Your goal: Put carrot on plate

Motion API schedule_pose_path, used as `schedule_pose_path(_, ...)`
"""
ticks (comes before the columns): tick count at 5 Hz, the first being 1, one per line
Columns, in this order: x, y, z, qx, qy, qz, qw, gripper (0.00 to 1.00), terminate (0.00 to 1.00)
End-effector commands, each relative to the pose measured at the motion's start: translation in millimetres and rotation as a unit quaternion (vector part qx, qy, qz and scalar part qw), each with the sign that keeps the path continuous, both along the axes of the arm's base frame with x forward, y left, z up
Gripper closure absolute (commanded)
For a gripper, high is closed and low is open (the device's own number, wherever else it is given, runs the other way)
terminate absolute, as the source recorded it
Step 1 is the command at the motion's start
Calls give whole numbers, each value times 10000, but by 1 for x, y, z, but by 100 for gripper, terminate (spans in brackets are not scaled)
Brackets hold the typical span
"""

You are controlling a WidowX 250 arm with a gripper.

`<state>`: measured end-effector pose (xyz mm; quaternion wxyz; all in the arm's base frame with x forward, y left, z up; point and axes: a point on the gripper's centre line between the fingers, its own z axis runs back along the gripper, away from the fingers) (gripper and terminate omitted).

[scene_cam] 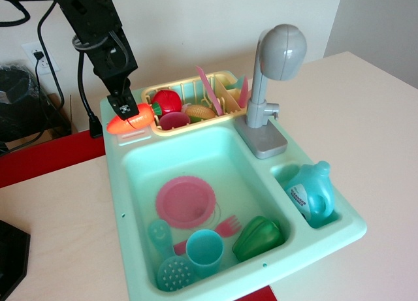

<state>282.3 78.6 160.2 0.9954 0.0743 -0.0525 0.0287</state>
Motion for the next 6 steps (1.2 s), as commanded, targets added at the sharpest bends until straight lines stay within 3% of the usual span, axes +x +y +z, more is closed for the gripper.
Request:
schedule_pose_path(1, 3, -2, -14, 35, 75, 65, 9999, 0, 0)
schedule_pose_path(3, 5, -1, -38, 145, 248, 176, 9994, 0, 0)
schedule_pose_path(4, 3, -3, -39, 254, 52, 187, 9995, 100, 0)
schedule_pose_path(6, 1, -16, -28, 342, -378, 39, 9987, 100, 0)
